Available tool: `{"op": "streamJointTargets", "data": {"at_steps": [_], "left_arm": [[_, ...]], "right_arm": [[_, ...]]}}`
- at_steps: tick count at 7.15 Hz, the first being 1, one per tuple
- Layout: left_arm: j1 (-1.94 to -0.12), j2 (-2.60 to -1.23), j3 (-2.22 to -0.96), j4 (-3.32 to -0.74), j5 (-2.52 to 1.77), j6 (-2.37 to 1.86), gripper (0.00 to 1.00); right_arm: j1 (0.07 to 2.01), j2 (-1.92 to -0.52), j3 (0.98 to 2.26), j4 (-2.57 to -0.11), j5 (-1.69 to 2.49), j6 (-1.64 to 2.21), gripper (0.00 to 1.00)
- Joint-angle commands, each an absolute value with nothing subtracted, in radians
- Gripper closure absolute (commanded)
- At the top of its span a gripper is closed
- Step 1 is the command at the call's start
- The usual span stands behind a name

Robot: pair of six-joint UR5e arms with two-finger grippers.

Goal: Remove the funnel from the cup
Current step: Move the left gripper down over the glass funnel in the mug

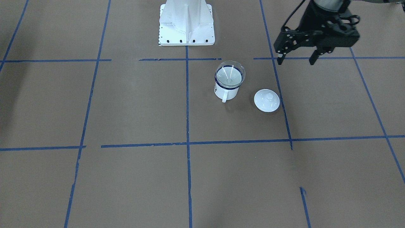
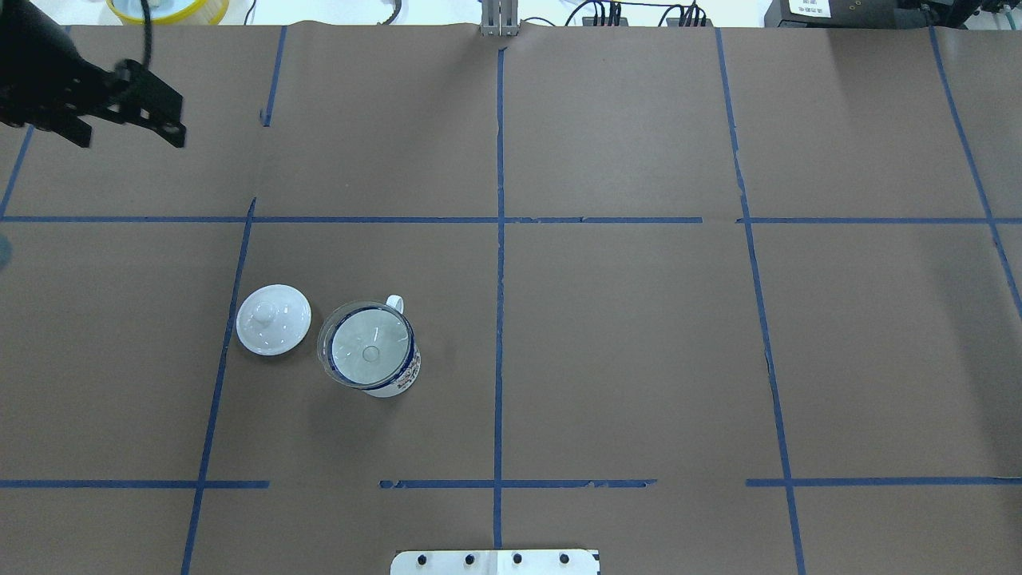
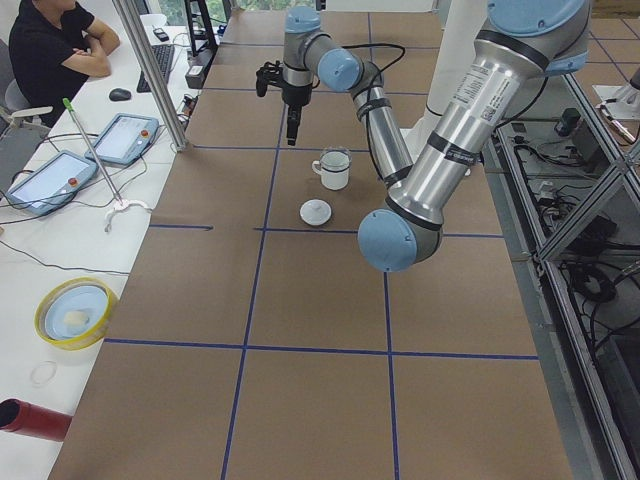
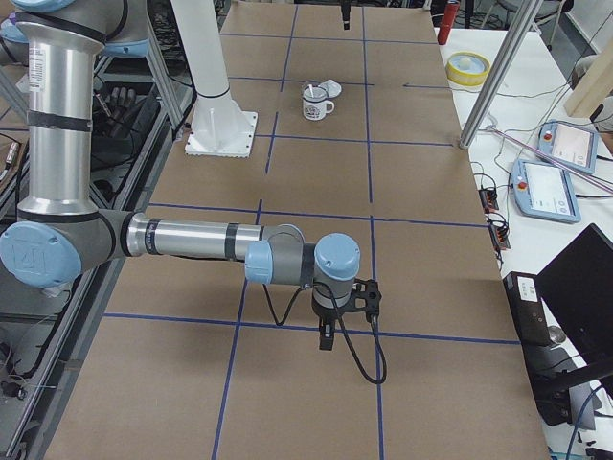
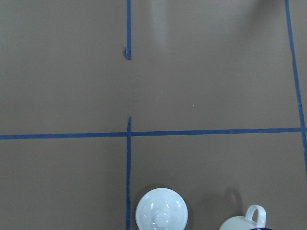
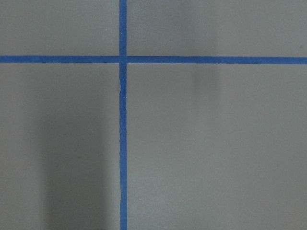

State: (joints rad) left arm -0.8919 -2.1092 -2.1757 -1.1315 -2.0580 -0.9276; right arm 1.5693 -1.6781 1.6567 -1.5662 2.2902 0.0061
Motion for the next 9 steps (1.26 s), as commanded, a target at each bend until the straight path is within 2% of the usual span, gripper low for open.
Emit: {"op": "streamJointTargets", "data": {"at_steps": [1,3,5,7,9], "left_arm": [[-0.749,-2.163,-2.172,-1.124,-1.983,-1.042,0.0],[-0.657,-2.204,-2.143,-1.124,-1.965,-1.102,0.0],[-0.571,-2.27,-2.018,-1.127,-1.876,-1.167,0.0],[-0.508,-2.269,-1.95,-1.161,-1.81,-1.173,0.0],[-0.485,-2.263,-1.895,-1.23,-1.812,-1.195,0.11]], "right_arm": [[1.569,-1.678,1.657,-1.566,2.29,0.006,0.0],[1.569,-1.678,1.657,-1.566,2.29,0.006,0.0],[1.569,-1.678,1.657,-1.566,2.29,0.006,0.0],[1.569,-1.678,1.657,-1.566,2.29,0.006,0.0],[1.569,-1.678,1.657,-1.566,2.29,0.006,0.0]]}}
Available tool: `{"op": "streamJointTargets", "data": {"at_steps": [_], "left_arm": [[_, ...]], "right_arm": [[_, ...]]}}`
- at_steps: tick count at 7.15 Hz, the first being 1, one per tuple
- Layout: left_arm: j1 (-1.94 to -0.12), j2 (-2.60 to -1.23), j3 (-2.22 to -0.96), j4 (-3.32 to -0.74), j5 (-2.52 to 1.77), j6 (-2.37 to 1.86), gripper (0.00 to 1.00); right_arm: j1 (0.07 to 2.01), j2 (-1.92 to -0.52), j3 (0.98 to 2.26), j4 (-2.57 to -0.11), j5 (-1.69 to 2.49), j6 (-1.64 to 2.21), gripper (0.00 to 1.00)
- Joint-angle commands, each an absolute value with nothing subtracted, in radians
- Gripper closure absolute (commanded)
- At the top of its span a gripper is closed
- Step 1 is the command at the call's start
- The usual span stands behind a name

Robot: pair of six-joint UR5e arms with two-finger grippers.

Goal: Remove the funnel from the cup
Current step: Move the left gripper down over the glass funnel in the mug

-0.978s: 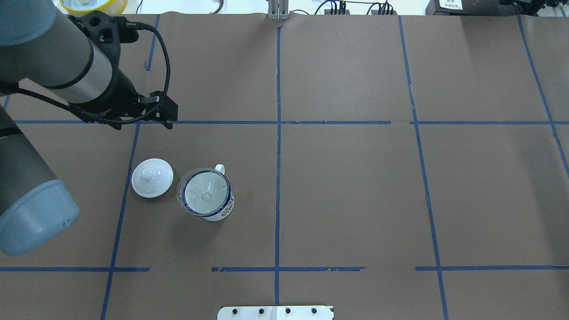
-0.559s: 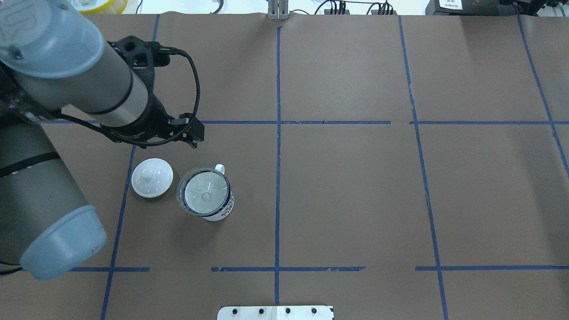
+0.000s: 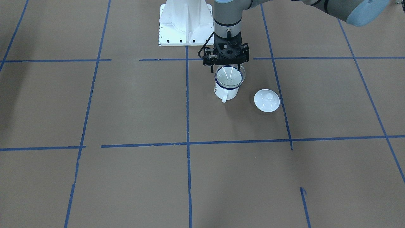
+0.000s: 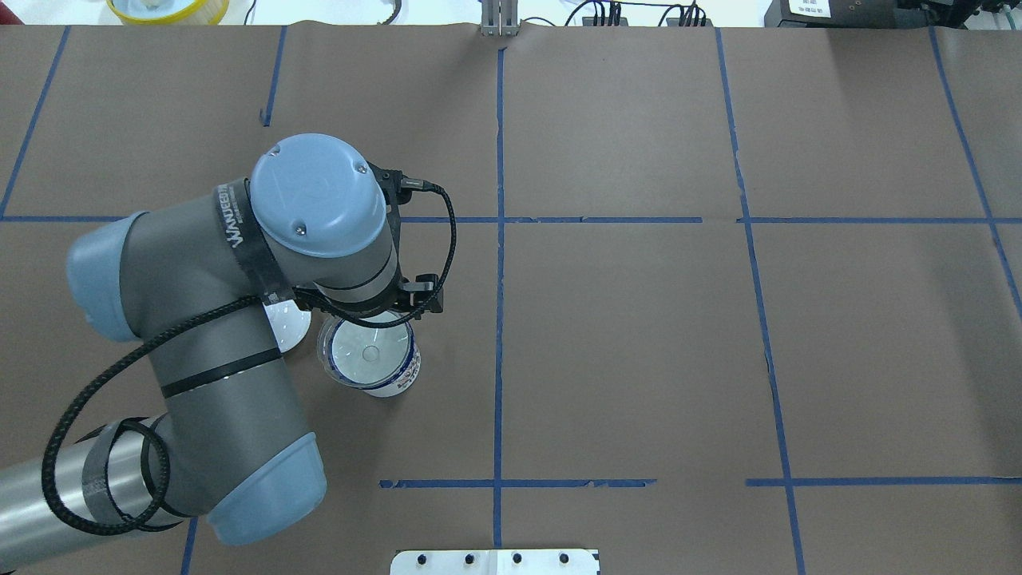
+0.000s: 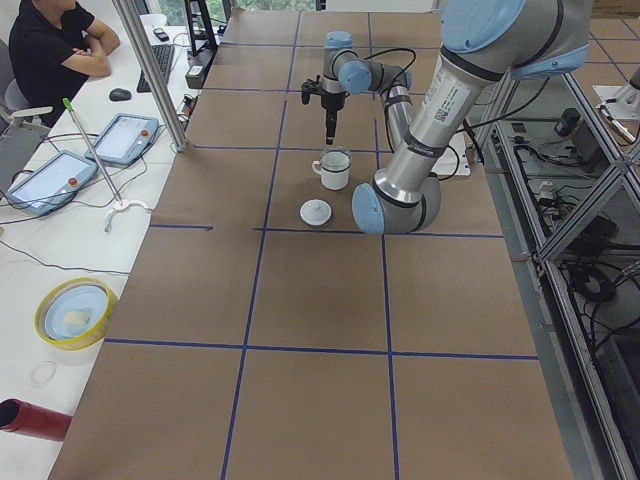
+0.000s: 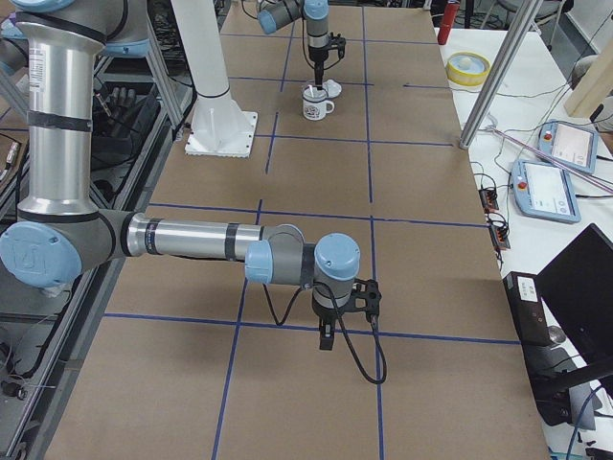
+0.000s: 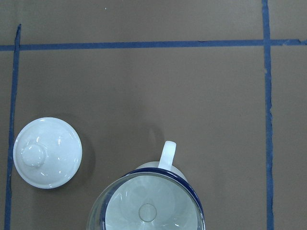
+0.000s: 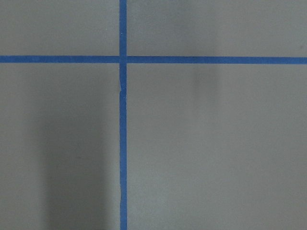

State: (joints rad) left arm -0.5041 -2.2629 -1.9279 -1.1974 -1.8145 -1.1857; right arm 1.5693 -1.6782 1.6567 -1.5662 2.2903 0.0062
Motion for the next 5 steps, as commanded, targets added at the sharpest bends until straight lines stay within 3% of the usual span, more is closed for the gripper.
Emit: {"op": "streamJointTargets", "data": {"at_steps": [1,2,5], "left_arm": [[-0.483,-2.26,-1.89,-1.242,-1.812,-1.195,0.21],[-0.482,-2.258,-1.859,-1.277,-1.812,-1.195,0.28],[-0.474,-2.247,-1.833,-1.324,-1.813,-1.195,0.35]], "right_arm": [[1.569,-1.678,1.657,-1.566,2.29,0.006,0.0],[1.569,-1.678,1.657,-1.566,2.29,0.006,0.0],[1.569,-1.678,1.657,-1.566,2.29,0.006,0.0]]}}
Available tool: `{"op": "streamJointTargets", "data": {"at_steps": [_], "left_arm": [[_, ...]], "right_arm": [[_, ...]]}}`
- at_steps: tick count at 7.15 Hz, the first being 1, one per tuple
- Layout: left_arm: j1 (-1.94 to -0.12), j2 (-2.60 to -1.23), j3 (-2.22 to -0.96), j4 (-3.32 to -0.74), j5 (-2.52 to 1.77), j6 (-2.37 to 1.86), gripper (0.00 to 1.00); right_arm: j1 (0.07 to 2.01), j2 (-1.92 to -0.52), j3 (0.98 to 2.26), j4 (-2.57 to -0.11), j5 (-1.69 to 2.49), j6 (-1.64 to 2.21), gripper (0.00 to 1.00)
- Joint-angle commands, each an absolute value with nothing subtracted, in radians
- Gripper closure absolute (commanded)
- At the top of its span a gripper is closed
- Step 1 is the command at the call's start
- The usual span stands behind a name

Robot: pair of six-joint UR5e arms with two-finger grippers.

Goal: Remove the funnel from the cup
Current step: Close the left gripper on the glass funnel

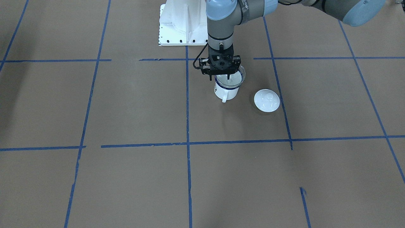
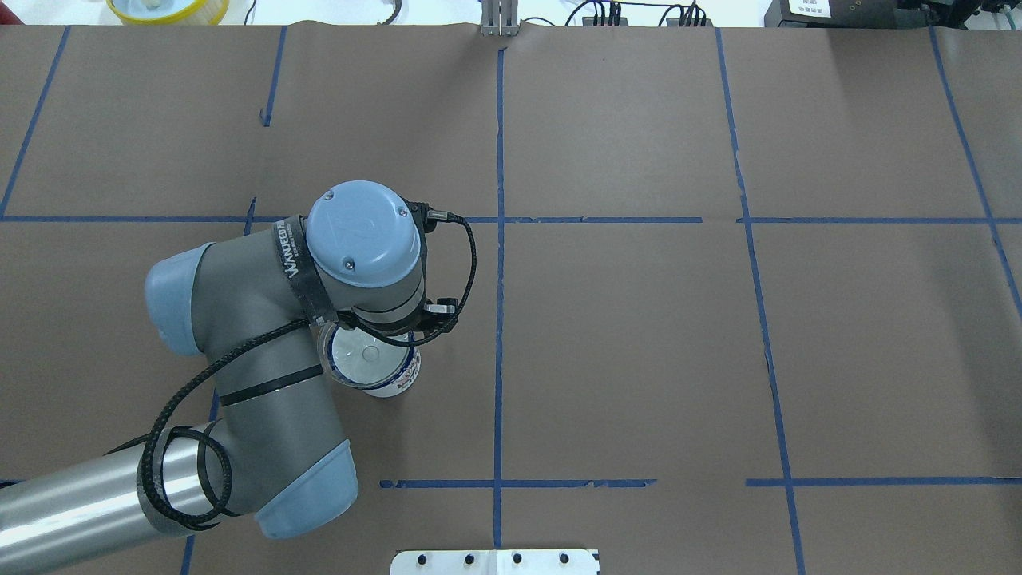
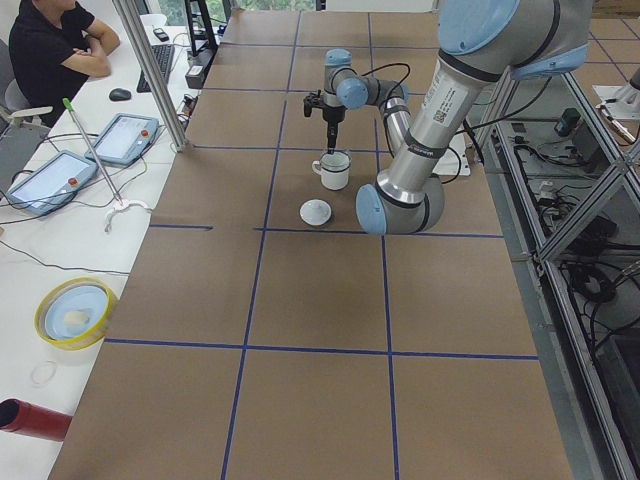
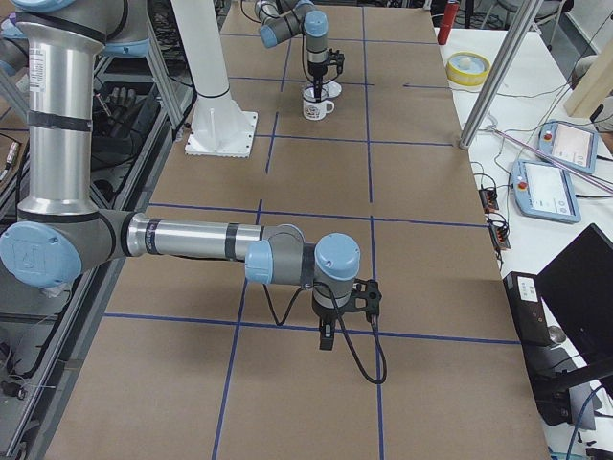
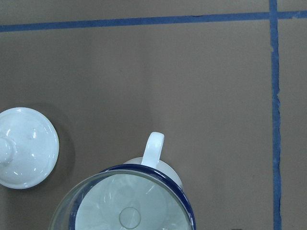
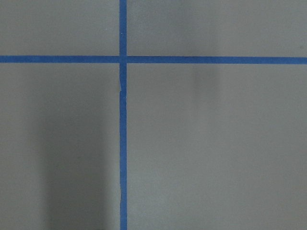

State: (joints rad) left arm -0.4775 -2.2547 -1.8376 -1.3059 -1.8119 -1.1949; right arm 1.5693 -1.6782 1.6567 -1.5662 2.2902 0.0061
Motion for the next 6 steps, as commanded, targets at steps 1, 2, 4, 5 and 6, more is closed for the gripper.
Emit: {"op": "streamJointTargets", "data": {"at_steps": [1,2,4,5,6], "left_arm": [[-0.474,-2.238,-1.833,-1.339,-1.816,-1.195,0.42],[-0.474,-2.237,-1.838,-1.341,-1.818,-1.195,0.51],[-0.474,-2.237,-1.844,-1.339,-1.818,-1.195,0.86],[-0.474,-2.237,-1.848,-1.339,-1.819,-1.195,1.0],[-0.476,-2.243,-1.862,-1.336,-1.819,-1.195,1.0]], "right_arm": [[1.569,-1.678,1.657,-1.566,2.29,0.006,0.0],[1.569,-1.678,1.657,-1.566,2.29,0.006,0.0],[1.569,-1.678,1.657,-1.566,2.29,0.006,0.0],[1.569,-1.678,1.657,-1.566,2.29,0.006,0.0],[1.569,-1.678,1.657,-1.566,2.29,0.006,0.0]]}}
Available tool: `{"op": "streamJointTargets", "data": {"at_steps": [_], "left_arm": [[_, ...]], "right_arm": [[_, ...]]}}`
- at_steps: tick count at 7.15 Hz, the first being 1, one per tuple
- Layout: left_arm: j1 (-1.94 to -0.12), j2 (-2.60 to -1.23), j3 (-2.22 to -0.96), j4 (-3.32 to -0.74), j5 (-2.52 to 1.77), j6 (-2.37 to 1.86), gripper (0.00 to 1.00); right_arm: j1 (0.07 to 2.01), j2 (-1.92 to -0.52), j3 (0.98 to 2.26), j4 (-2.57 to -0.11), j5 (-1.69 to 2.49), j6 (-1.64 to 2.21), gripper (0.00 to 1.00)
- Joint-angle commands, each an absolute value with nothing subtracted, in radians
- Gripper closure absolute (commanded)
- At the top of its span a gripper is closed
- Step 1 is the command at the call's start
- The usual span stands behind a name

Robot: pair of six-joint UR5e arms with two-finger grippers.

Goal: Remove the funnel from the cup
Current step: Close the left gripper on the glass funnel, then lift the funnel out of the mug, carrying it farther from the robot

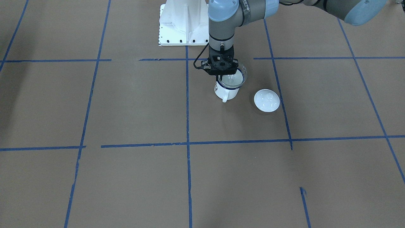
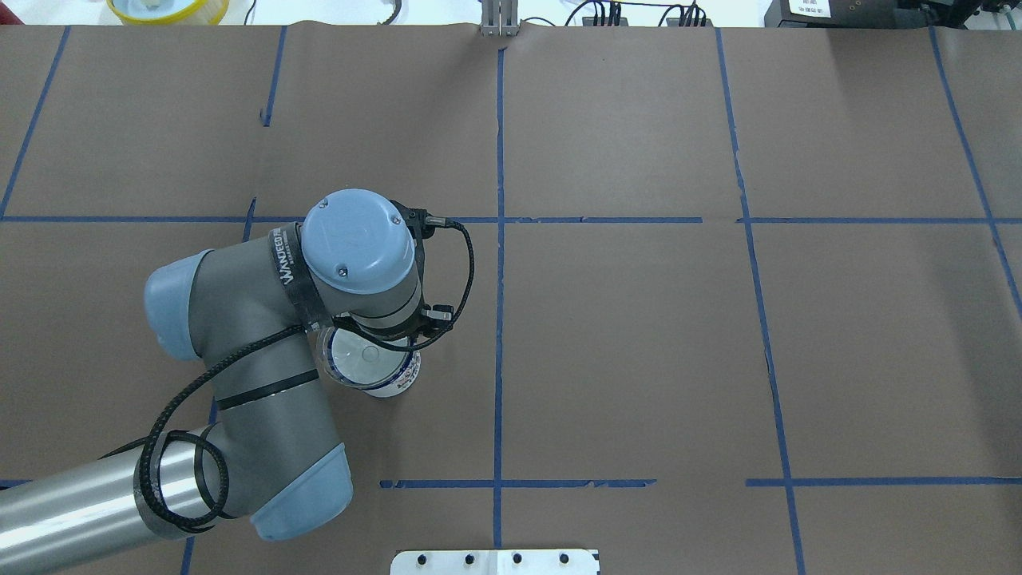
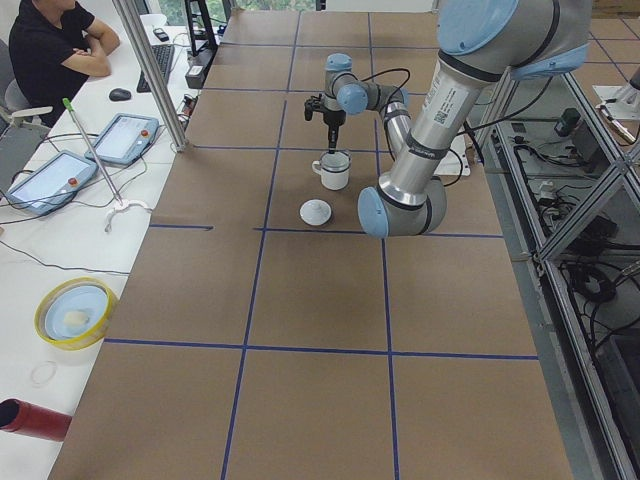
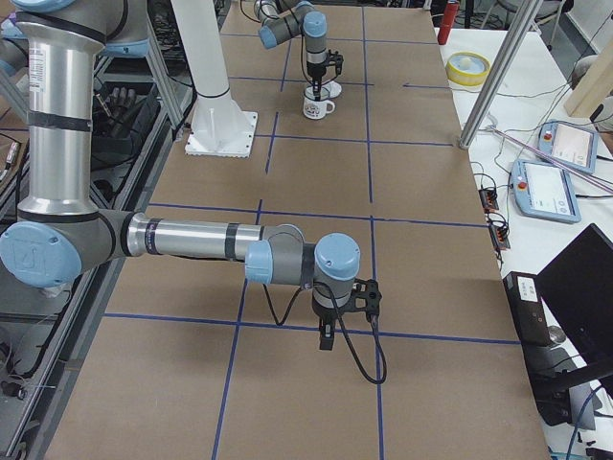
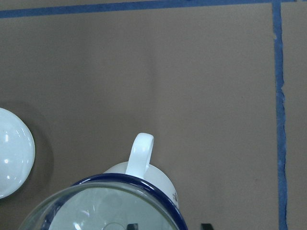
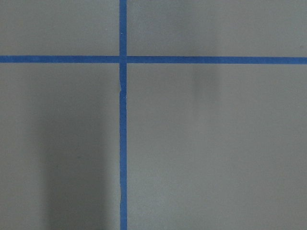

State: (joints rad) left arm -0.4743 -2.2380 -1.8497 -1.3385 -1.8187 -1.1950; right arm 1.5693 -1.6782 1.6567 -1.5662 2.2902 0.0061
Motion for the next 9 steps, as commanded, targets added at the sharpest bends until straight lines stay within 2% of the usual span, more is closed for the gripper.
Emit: {"op": "streamJointTargets", "data": {"at_steps": [1,3,6,7,9], "left_arm": [[-0.479,-2.238,-1.915,-1.316,-1.831,-1.195,1.0],[-0.517,-2.256,-2.059,-1.153,-1.845,-1.189,1.0],[-0.778,-2.319,-2.195,-1.045,-1.928,-1.19,1.0],[-0.819,-2.309,-2.181,-1.133,-1.924,-1.218,1.0],[-0.902,-2.251,-2.07,-1.488,-1.889,-1.456,1.0]], "right_arm": [[1.569,-1.678,1.657,-1.566,2.29,0.006,0.0],[1.569,-1.678,1.657,-1.566,2.29,0.006,0.0],[1.569,-1.678,1.657,-1.566,2.29,0.006,0.0],[1.569,-1.678,1.657,-1.566,2.29,0.006,0.0],[1.569,-1.678,1.657,-1.566,2.29,0.006,0.0]]}}
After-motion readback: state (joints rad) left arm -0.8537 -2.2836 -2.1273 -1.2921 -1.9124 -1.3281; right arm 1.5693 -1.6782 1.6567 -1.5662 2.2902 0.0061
